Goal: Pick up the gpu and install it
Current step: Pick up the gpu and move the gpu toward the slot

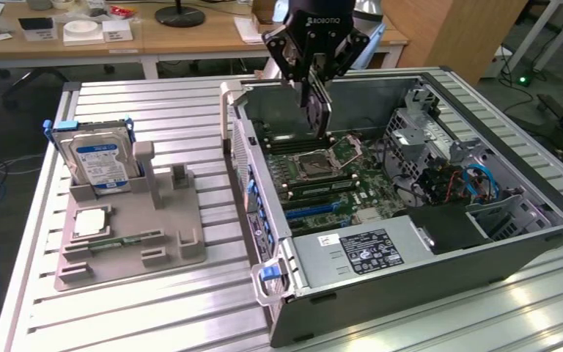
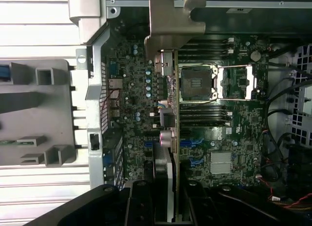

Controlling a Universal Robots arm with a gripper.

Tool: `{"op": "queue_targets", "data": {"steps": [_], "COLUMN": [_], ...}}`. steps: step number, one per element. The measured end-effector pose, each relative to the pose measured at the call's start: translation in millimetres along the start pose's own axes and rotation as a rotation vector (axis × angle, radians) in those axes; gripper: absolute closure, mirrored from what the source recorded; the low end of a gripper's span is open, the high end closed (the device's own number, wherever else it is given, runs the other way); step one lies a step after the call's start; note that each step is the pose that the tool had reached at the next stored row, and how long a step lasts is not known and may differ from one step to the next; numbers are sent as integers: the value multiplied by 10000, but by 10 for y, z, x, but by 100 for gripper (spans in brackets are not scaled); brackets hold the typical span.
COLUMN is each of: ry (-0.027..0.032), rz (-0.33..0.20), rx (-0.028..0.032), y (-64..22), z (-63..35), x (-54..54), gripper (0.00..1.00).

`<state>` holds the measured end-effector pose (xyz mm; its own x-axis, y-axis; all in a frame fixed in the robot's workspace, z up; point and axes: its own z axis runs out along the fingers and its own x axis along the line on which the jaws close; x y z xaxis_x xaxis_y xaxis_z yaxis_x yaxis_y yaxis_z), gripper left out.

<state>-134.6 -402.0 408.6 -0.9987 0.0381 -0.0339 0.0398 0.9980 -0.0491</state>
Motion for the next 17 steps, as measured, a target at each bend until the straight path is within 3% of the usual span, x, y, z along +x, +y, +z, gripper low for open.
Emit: {"op": "queue_targets", "data": {"steps": [17], "ry": [1], "rz": [0], "rx": [0], "y": [7], "z": [6], "x": [-188], "gripper": [72]}}
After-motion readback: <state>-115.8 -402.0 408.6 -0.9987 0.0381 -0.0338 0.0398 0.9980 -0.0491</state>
